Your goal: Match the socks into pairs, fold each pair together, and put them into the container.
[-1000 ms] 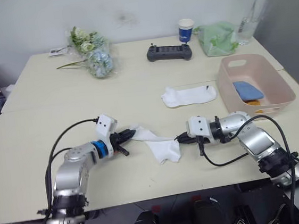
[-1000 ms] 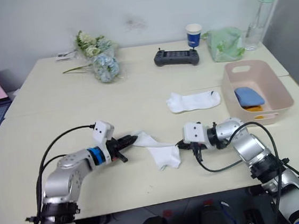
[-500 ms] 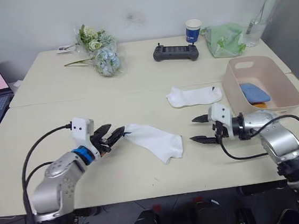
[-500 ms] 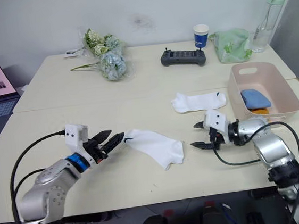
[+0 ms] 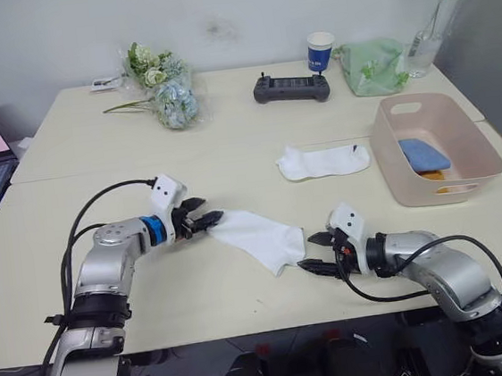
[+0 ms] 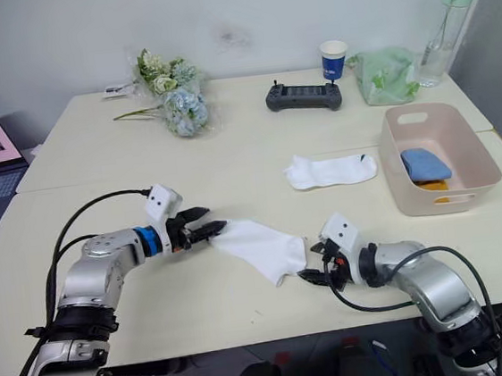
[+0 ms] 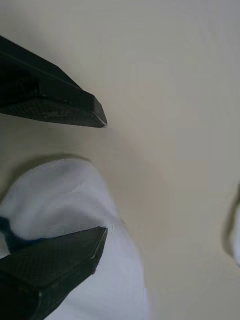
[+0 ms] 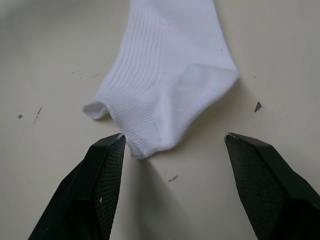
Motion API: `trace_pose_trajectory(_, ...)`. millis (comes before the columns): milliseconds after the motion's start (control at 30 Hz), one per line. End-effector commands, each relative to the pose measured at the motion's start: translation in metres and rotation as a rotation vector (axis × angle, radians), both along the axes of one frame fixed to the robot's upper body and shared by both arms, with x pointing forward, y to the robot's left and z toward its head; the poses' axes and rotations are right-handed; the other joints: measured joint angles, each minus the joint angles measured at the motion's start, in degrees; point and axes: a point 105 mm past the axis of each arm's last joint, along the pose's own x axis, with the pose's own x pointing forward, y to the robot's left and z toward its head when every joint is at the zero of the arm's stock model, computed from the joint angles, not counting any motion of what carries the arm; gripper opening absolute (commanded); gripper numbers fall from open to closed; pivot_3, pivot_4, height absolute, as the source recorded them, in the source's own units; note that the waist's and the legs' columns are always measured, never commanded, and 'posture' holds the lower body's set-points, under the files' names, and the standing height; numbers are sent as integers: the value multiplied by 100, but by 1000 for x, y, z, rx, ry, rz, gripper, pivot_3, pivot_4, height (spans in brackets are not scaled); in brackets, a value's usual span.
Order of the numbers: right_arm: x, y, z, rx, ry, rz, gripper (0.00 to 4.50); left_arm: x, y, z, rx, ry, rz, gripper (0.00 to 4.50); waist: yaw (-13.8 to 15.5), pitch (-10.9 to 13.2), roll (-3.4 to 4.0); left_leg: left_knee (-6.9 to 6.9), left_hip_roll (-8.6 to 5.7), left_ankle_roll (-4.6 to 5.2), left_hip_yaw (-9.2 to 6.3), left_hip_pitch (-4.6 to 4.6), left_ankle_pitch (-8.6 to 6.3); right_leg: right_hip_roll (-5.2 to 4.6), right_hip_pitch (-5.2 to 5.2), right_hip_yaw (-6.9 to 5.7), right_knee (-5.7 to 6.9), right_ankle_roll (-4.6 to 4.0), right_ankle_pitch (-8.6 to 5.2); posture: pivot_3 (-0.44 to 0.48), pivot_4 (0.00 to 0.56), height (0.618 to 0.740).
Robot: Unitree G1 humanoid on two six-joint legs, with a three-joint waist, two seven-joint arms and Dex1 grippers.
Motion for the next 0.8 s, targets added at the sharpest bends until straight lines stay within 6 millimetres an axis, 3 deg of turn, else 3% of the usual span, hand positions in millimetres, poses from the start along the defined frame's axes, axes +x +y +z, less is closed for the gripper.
trace_pose_trajectory(33, 2, 10, 14, 49, -34, -4, 2549, 0, 4, 6, 36, -29, -35, 2445, -6, 0, 0, -1, 1, 0, -2, -1, 0, 0, -3, -1, 2, 0, 0, 0, 150, 740)
trace_pose_trajectory(267, 12, 2, 13, 39, -42, -44, 28, -3, 5, 7, -3, -37, -12, 217, 13, 0, 0, -2, -4, 0, -2, -1, 0, 10, -3, -1, 2, 0, 0, 0, 150, 740)
trace_pose_trajectory(300, 13, 0, 14, 39, -41, -46, 0, -5, 5, 8, -17, -38, 5, 12, 13, 0, 0, -2, -4, 0, -2, -1, 0, 10, -3, 0, 2, 0, 0, 0, 150, 740)
trace_pose_trajectory(367, 15, -4, 16, 37, -40, -48, 0, -9, 7, 7, -36, -38, 44, 12, 2, 0, 0, -3, -3, 1, -1, -1, 0, 9, -4, 2, 2, 0, 0, 0, 150, 740)
trace_pose_trajectory(567, 33, -29, 23, -40, -47, -23, 0, -46, 1, 8, -165, -35, 169, 12, -28, 0, 1, -9, 1, 1, 2, 2, 0, -6, -4, 10, -1, 0, 0, 0, 150, 740)
trace_pose_trajectory(800, 58, -40, 29, -135, -18, 75, 0, -87, -28, 10, -330, -27, 364, 12, 29, 0, 1, -10, 0, 2, 13, 9, -1, -11, 8, 12, -6, 0, 0, 0, 150, 740)
